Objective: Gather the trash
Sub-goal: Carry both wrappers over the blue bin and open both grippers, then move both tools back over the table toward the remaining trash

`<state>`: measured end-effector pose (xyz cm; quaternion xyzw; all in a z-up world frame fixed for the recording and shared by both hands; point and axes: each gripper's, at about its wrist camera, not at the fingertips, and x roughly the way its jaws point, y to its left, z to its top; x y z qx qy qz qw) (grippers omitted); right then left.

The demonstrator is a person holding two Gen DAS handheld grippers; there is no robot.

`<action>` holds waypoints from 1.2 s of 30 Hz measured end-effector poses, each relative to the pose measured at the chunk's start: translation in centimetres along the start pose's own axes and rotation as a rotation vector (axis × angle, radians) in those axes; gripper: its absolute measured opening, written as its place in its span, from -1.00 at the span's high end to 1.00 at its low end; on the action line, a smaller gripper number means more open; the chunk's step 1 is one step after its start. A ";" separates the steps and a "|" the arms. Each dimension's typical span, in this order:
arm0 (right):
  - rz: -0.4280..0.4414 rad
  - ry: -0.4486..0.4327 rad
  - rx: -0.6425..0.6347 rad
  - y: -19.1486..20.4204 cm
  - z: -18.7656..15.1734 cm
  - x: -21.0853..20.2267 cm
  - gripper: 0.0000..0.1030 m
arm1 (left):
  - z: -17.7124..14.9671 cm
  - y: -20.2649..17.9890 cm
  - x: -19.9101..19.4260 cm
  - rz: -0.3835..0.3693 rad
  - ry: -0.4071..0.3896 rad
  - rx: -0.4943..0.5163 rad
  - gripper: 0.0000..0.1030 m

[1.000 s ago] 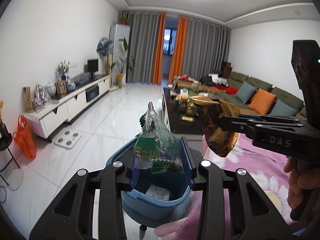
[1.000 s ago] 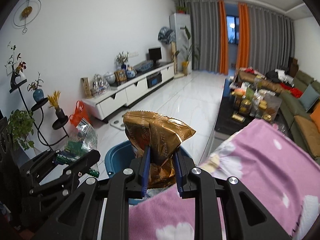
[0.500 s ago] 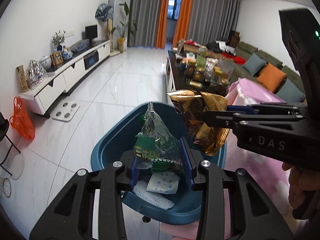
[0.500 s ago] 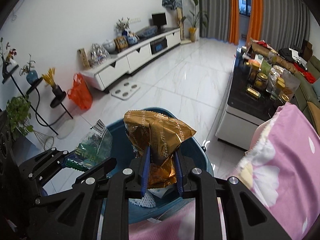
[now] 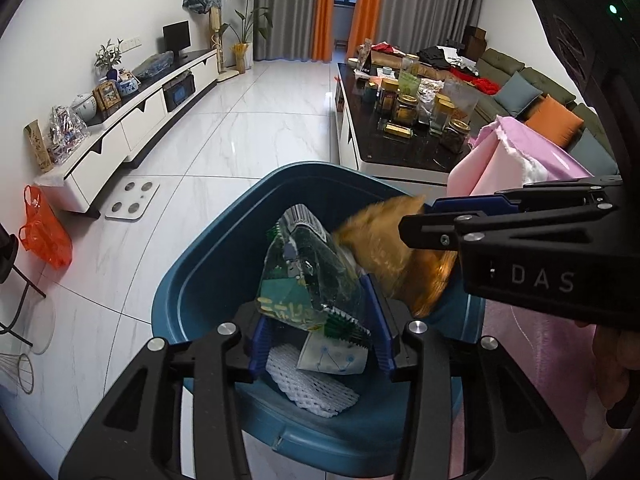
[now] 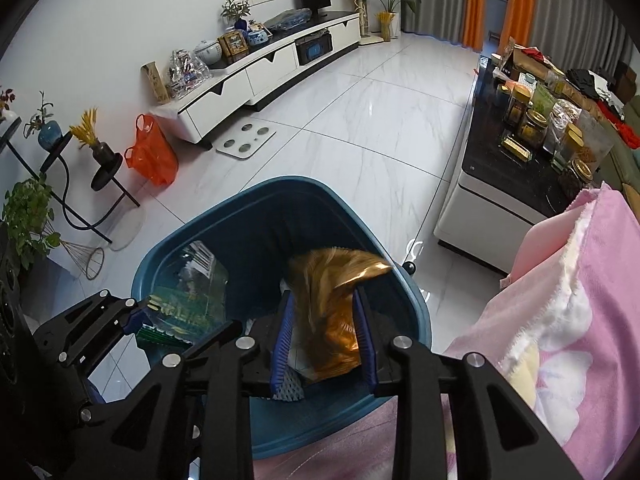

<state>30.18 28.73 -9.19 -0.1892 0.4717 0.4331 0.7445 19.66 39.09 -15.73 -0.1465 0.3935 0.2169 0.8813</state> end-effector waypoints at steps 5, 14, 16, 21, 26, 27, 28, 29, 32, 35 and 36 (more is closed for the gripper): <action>0.002 -0.034 0.024 -0.6 -0.2 -1.0 0.38 | -0.1 0.3 -0.4 0.016 -0.011 0.003 0.06; -0.010 -0.157 0.078 -3.0 -1.4 -6.2 0.18 | -0.5 -0.6 -4.0 0.036 -0.056 0.003 -0.54; -0.014 -0.182 0.086 -3.3 -1.9 -7.4 0.14 | -0.4 -0.8 -5.0 0.041 -0.075 0.006 -0.60; -0.026 -0.262 0.104 -3.8 -4.3 -11.0 -0.07 | -0.4 -1.0 -8.1 0.056 -0.122 0.014 -0.77; -0.069 -0.347 0.104 -3.8 -7.4 -14.3 -0.41 | -0.4 -2.0 -11.7 0.086 -0.169 0.032 -0.89; -0.086 -0.369 0.104 -3.9 -8.2 -15.1 -0.45 | -0.4 -2.3 -12.5 0.087 -0.176 0.035 -0.89; -0.098 -0.383 0.105 -3.9 -8.7 -15.6 -0.52 | -0.6 -2.6 -13.1 0.085 -0.183 0.038 -0.89; -0.109 -0.401 0.107 -4.1 -9.6 -16.3 -0.57 | -0.7 -3.0 -14.0 0.082 -0.193 0.040 -0.89; -0.134 -0.441 0.119 -4.5 -12.0 -18.2 -0.66 | -1.3 -4.2 -16.3 0.062 -0.223 0.046 -0.89; -0.163 -0.480 0.132 -4.6 -14.4 -20.0 -0.75 | -2.1 -5.7 -18.5 0.036 -0.247 0.058 -0.89; -0.174 -0.494 0.139 -4.6 -15.3 -20.6 -0.75 | -2.5 -6.2 -19.2 0.024 -0.254 0.065 -0.89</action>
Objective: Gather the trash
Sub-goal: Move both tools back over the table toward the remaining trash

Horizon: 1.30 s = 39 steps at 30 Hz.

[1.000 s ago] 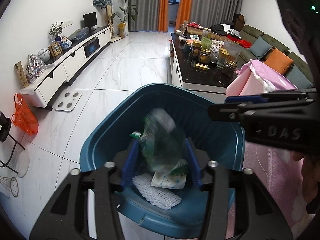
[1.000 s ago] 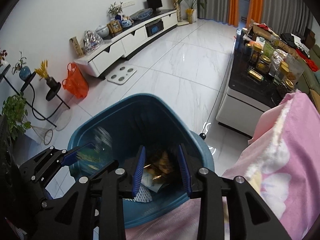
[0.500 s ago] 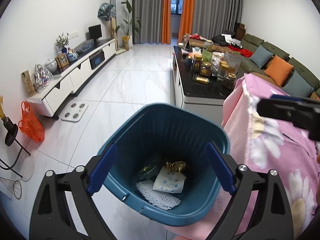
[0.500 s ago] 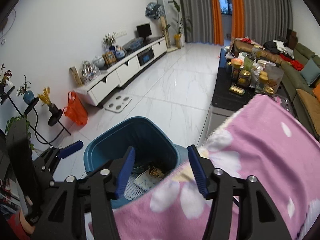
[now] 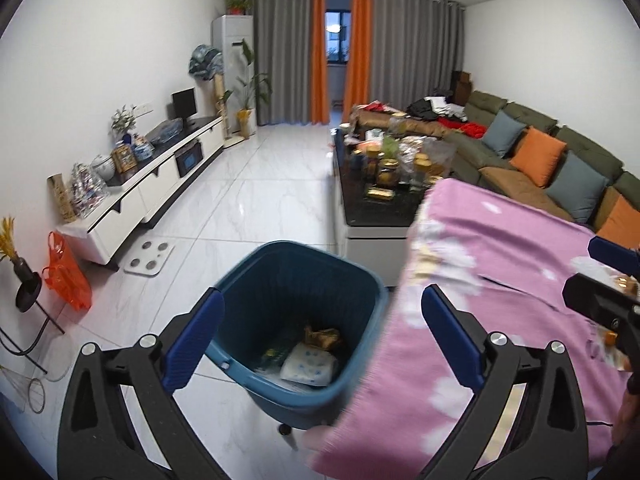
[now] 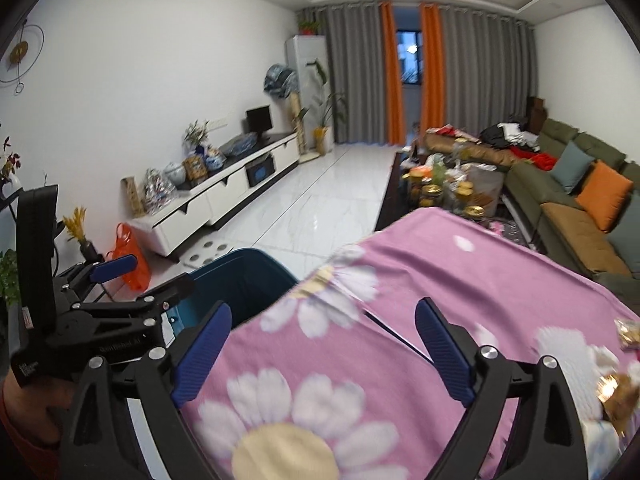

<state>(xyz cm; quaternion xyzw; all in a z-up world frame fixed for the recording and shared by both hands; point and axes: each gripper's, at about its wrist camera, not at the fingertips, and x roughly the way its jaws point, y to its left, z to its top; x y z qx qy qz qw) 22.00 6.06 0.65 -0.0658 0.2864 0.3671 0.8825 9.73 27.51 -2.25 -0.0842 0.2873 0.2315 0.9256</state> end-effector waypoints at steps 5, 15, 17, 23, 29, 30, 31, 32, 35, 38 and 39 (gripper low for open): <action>-0.051 -0.073 0.032 -1.5 -2.2 -4.8 -0.86 | -0.9 -2.9 -4.0 -0.070 -0.034 0.021 -0.89; -0.182 -0.182 0.091 -3.8 -6.7 -12.2 -0.86 | -2.7 -8.1 -10.1 -0.205 -0.074 0.072 -0.89; -0.205 -0.208 0.106 -4.5 -7.6 -13.7 -0.86 | -3.0 -9.1 -11.1 -0.228 -0.073 0.090 -0.89; -0.274 -0.256 0.151 -6.1 -10.0 -17.0 -0.86 | -3.3 -11.0 -12.3 -0.286 -0.080 0.125 -0.89; -0.348 -0.277 0.175 -7.0 -12.4 -19.9 -0.86 | -4.0 -12.5 -13.4 -0.349 -0.108 0.144 -0.89; -0.362 -0.280 0.181 -7.2 -12.8 -20.3 -0.86 | -4.3 -12.6 -13.8 -0.364 -0.117 0.142 -0.89; -0.381 -0.284 0.189 -7.4 -13.2 -20.6 -0.86 | -4.4 -12.6 -14.0 -0.375 -0.122 0.143 -0.89; -0.388 -0.285 0.194 -7.5 -13.5 -20.9 -0.86 | -4.7 -12.9 -14.3 -0.386 -0.125 0.147 -0.89; -0.417 -0.279 0.221 -8.2 -14.7 -21.7 -0.86 | -5.6 -13.6 -14.7 -0.420 -0.129 0.156 -0.89; -0.440 -0.272 0.243 -9.0 -15.4 -22.2 -0.86 | -6.4 -14.4 -14.6 -0.454 -0.113 0.163 -0.89; -0.447 -0.269 0.246 -9.2 -15.8 -22.3 -0.86 | -6.6 -14.7 -14.6 -0.467 -0.107 0.166 -0.89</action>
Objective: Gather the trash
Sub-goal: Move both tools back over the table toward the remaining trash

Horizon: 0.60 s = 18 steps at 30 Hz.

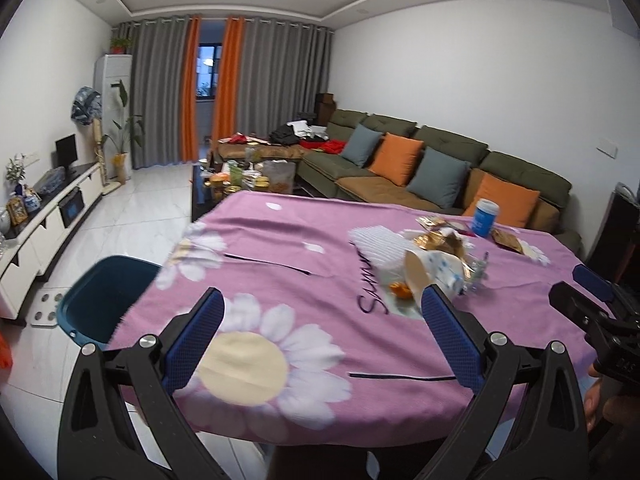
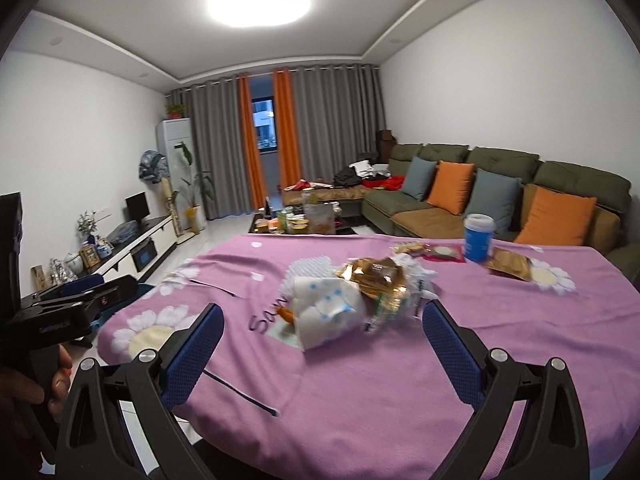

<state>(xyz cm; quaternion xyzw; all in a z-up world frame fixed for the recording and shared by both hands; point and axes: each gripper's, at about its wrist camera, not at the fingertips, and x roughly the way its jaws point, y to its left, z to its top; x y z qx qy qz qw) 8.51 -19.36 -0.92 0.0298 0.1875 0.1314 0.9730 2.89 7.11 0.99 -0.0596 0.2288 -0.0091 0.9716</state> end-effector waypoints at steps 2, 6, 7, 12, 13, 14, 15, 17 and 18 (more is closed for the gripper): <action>-0.022 0.010 0.004 -0.7 -0.2 0.1 -0.86 | -0.3 -0.6 0.6 -0.020 0.015 0.008 -0.89; -0.062 0.032 0.028 -2.6 -0.2 0.8 -0.86 | -0.5 -2.0 2.1 -0.058 0.038 0.033 -0.89; -0.067 0.040 0.032 -2.8 -0.1 1.1 -0.86 | -0.4 -2.4 2.6 -0.069 0.041 0.038 -0.89; -0.084 0.091 0.066 -4.8 0.1 3.9 -0.86 | 0.3 -4.4 5.8 -0.107 0.067 0.067 -0.89; -0.086 0.101 0.070 -5.1 0.2 4.6 -0.86 | 0.5 -4.8 6.5 -0.117 0.073 0.070 -0.89; -0.087 0.111 0.076 -5.6 0.3 5.3 -0.86 | 0.8 -5.2 7.3 -0.131 0.081 0.075 -0.89; -0.086 0.122 0.084 -5.9 0.3 6.0 -0.86 | 1.0 -5.5 8.1 -0.137 0.087 0.080 -0.89; -0.083 0.140 0.097 -6.5 0.5 7.3 -0.86 | 1.3 -6.3 9.9 -0.158 0.098 0.089 -0.89; -0.082 0.149 0.103 -6.8 0.6 7.8 -0.86 | 1.5 -6.6 10.7 -0.163 0.106 0.093 -0.89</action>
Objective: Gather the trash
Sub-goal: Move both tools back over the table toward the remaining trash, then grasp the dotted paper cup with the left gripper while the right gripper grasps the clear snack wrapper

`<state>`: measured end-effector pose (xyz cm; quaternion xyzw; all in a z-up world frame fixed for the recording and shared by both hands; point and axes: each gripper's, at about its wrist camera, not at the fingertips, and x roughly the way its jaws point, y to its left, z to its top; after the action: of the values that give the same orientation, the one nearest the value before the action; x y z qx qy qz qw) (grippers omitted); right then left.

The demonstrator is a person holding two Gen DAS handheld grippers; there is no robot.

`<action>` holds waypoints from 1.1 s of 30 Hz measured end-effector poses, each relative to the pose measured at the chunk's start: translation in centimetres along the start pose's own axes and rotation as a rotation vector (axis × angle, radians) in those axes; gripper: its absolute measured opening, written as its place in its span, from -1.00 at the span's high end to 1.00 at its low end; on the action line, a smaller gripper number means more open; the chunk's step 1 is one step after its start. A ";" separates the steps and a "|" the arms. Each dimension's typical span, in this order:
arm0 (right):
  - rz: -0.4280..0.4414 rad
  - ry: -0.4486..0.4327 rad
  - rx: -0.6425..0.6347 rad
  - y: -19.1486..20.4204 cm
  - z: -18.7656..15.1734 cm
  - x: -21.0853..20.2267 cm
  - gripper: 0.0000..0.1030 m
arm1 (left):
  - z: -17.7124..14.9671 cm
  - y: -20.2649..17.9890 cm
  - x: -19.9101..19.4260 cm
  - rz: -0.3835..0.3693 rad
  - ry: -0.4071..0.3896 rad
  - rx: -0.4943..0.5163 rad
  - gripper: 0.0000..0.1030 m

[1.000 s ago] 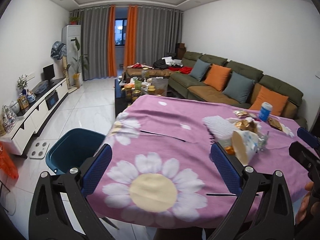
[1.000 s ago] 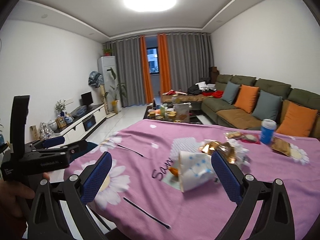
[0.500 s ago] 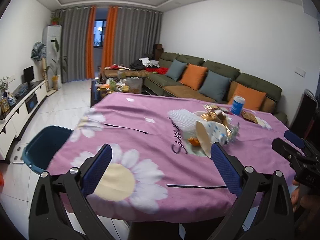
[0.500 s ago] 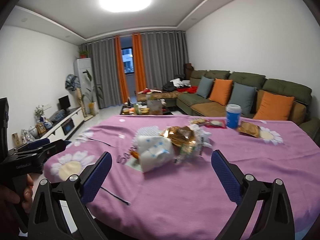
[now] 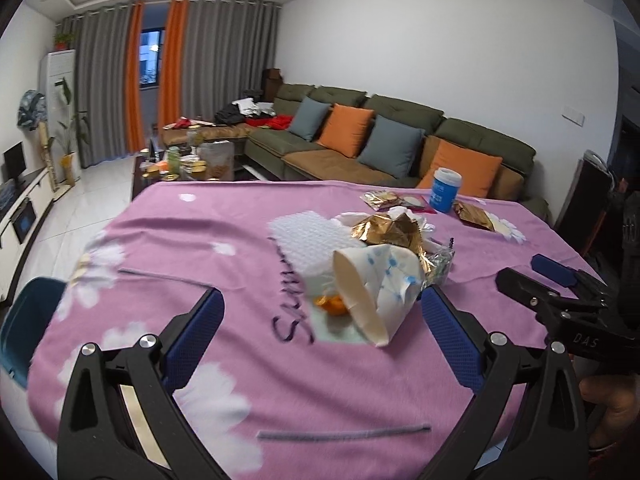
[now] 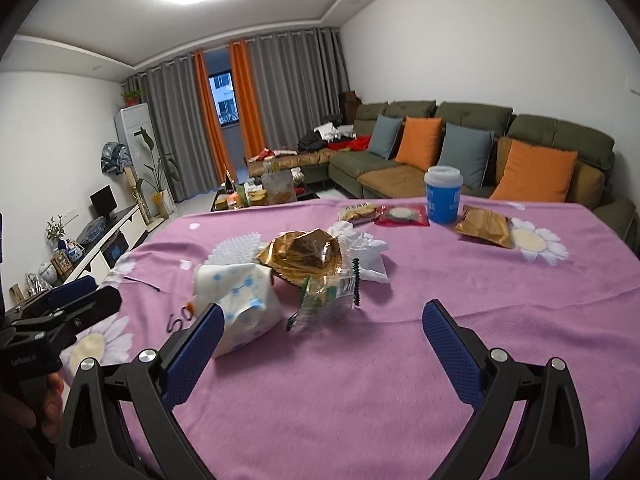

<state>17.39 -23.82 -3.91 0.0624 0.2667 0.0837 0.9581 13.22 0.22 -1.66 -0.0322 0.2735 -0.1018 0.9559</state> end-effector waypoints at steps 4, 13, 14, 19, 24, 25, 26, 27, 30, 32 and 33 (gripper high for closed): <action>0.005 0.033 0.009 -0.5 0.7 2.2 -0.84 | 0.8 -0.2 3.7 -0.066 0.047 -0.016 -0.89; 0.025 0.104 0.033 -1.4 1.2 5.6 -0.80 | 1.7 0.4 9.5 -0.221 0.141 -0.083 -0.66; 0.028 0.111 0.036 -1.5 1.3 5.9 -0.77 | 1.7 0.4 10.1 -0.241 0.160 -0.089 -0.59; 0.043 0.151 0.040 -1.4 1.2 7.3 -0.68 | 1.5 0.0 11.7 -0.294 0.208 -0.113 -0.35; 0.084 0.209 0.058 -1.4 1.2 8.5 -0.45 | 1.2 -1.0 12.7 -0.310 0.233 -0.111 -0.19; 0.091 0.212 0.063 -1.5 1.2 8.6 -0.42 | 1.2 -1.0 12.9 -0.311 0.233 -0.113 -0.18; 0.100 0.221 0.072 -1.6 1.3 8.8 -0.36 | 1.2 -0.9 13.2 -0.313 0.239 -0.117 -0.15; 0.107 0.230 0.078 -1.8 1.3 8.9 -0.32 | 1.2 -0.9 13.4 -0.317 0.247 -0.123 -0.09; 0.134 0.250 0.082 -1.7 1.3 9.4 -0.04 | 1.1 -0.8 14.1 -0.336 0.262 -0.140 0.10; 0.139 0.268 0.077 -1.5 1.2 9.7 0.23 | 1.0 -0.7 14.3 -0.346 0.264 -0.148 0.10; 0.142 0.269 0.074 -1.4 1.2 9.8 0.29 | 1.0 -0.7 14.4 -0.350 0.265 -0.153 0.11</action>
<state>26.43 -23.41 -8.02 0.1049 0.3905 0.1491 0.9024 25.55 -3.52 -8.13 -0.1376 0.3936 -0.2484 0.8743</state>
